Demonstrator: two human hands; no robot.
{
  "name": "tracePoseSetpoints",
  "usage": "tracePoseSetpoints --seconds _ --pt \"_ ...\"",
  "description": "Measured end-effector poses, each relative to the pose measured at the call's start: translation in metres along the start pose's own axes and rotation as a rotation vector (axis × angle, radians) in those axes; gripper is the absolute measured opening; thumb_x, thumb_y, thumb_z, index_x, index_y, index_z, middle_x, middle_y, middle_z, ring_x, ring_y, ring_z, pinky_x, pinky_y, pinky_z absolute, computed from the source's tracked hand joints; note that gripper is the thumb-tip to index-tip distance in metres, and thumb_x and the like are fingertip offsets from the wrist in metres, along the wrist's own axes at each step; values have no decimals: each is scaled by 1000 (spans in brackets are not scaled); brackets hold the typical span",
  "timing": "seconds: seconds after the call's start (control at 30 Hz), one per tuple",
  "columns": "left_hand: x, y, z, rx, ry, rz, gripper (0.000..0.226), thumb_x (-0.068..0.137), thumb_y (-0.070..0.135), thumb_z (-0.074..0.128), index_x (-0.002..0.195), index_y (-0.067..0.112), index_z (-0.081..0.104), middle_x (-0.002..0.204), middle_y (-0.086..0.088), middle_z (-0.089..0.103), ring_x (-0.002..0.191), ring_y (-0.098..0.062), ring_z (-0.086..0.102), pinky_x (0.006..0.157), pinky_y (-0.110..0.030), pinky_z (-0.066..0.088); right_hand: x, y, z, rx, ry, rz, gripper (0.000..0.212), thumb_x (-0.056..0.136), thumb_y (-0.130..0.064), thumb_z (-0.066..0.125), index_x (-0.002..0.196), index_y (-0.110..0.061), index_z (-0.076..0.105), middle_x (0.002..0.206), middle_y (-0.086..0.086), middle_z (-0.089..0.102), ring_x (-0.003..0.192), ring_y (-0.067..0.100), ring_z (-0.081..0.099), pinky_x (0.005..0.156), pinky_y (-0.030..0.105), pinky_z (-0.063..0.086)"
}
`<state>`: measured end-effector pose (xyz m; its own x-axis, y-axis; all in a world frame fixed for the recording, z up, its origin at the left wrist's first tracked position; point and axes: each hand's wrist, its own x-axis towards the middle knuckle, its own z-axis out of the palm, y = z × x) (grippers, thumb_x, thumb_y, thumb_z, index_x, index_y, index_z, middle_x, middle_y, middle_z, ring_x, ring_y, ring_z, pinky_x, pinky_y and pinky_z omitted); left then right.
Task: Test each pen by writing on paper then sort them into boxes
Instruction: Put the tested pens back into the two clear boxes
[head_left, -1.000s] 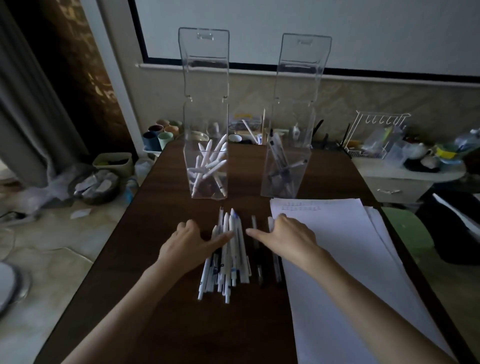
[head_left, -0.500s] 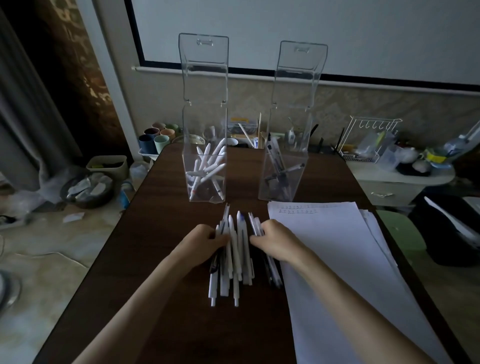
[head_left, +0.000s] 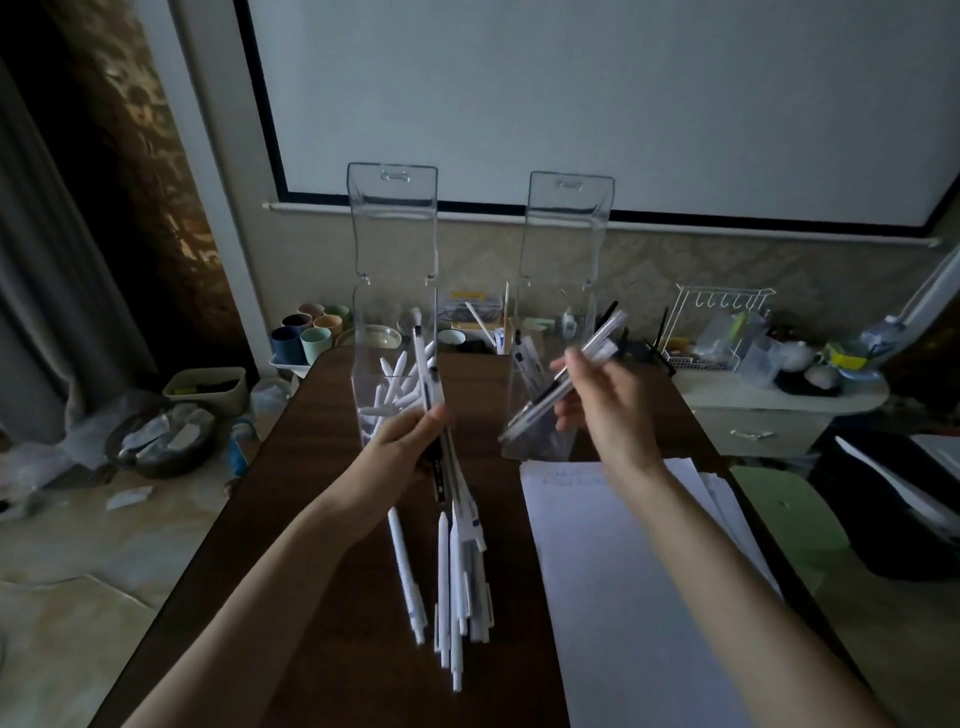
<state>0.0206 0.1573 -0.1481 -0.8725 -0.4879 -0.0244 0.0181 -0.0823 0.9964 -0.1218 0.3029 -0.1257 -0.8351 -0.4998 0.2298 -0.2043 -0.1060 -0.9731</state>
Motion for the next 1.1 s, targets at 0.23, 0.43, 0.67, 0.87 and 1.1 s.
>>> tracePoseSetpoints --seconds 0.23,0.43,0.67,0.87,1.1 --pt "20 21 9 29 23 128 23 93 28 49 83 8 52 72 -7 48 61 -14 51 64 -33 46 70 -34 -4 -334 204 -383 30 97 -26 51 93 1 61 63 -1 57 47 3 57 50 23 54" --pt "25 19 12 6 0 183 25 94 26 44 91 2 50 74 -10 45 63 -14 48 56 -20 45 75 -11 4 -585 51 -27 29 91 -22 60 107 2 60 72 3 61 62 15 60 68 32 55" --pt "26 8 11 -71 16 146 29 90 32 46 93 5 57 67 -3 53 61 -14 51 58 -25 43 1 -15 11 -402 -470 177 34 96 -40 46 96 -13 65 97 12 66 90 18 61 73 17 38" --pt "26 9 10 -1 30 205 46 81 40 51 101 -1 50 71 -12 42 55 -11 53 53 -24 44 -11 0 20 -294 -601 217 15 91 -28 59 99 -18 68 76 -6 64 58 -2 53 61 22 38" --pt "25 28 -19 -22 234 283 23 94 24 45 88 5 54 67 -6 46 55 -11 47 53 -21 46 -12 17 15 -377 -660 243 4 90 -19 62 92 -16 65 73 -1 62 56 5 53 49 19 40"
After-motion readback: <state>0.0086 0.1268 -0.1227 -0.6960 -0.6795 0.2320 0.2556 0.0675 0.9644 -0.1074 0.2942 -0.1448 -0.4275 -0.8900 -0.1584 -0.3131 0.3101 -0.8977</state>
